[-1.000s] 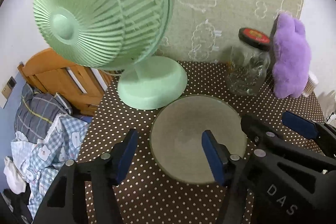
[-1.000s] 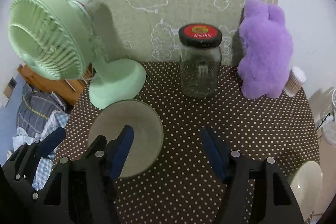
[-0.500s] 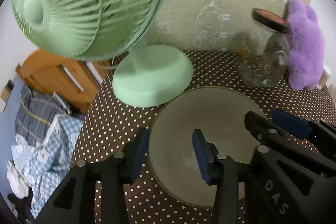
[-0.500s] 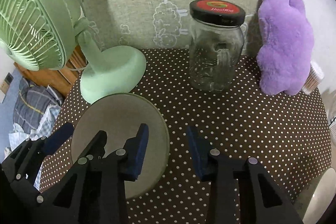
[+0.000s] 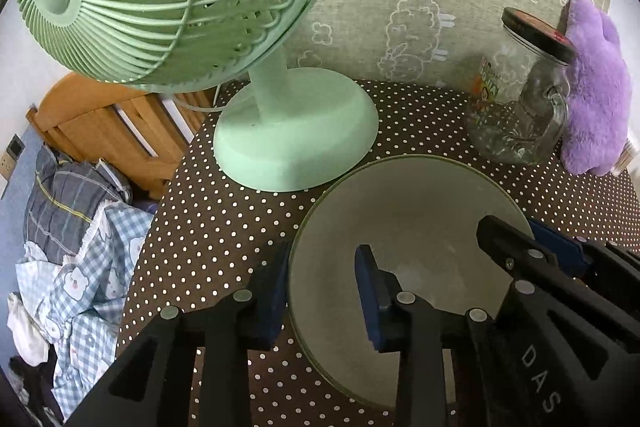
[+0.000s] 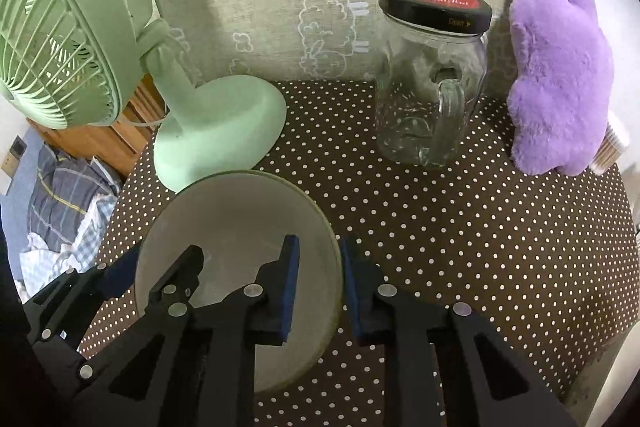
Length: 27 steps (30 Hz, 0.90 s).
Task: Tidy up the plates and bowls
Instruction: 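Lift the second grey bowl with both tools and carry it away from the fan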
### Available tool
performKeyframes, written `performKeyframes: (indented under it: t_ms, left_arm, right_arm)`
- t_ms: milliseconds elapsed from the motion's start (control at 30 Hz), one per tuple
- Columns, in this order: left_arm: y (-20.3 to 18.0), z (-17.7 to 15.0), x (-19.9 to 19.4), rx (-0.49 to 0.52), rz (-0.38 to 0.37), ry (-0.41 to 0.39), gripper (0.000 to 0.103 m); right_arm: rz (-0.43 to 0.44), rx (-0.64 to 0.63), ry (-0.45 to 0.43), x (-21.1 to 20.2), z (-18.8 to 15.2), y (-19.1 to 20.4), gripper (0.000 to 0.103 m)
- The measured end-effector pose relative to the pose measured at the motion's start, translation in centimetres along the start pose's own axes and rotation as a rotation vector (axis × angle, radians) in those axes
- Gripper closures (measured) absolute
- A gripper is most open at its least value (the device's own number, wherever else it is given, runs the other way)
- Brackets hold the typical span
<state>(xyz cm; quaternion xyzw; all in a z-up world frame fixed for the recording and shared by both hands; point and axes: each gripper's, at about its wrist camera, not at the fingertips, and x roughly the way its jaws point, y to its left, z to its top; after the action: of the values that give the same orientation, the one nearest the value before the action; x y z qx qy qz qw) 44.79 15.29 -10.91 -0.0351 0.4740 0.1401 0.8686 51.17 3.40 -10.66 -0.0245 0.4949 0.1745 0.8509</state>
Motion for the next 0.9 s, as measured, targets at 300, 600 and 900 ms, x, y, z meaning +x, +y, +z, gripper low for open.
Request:
performKeyframes:
  t_ms: [300, 600, 900]
  left_arm:
    - [-0.3, -0.7, -0.6, -0.017, -0.023, 0.035, 0.072]
    - [-1.3, -2.0, -2.6, 0.005, -0.043, 0.042, 0.072]
    - [-2.1, -3.0, -5.8, 0.031, -0.075, 0.03, 0.072]
  right_arm:
    - [-0.019, 0.0, 0.008, -1.0, -0.6, -0.2, 0.078]
    - [-0.038, 0.03, 0.025, -3.0, -2.3, -1.2, 0.078]
    - [-0.069, 0.061, 0.011, -6.8, -4.0, -1.7, 0.078]
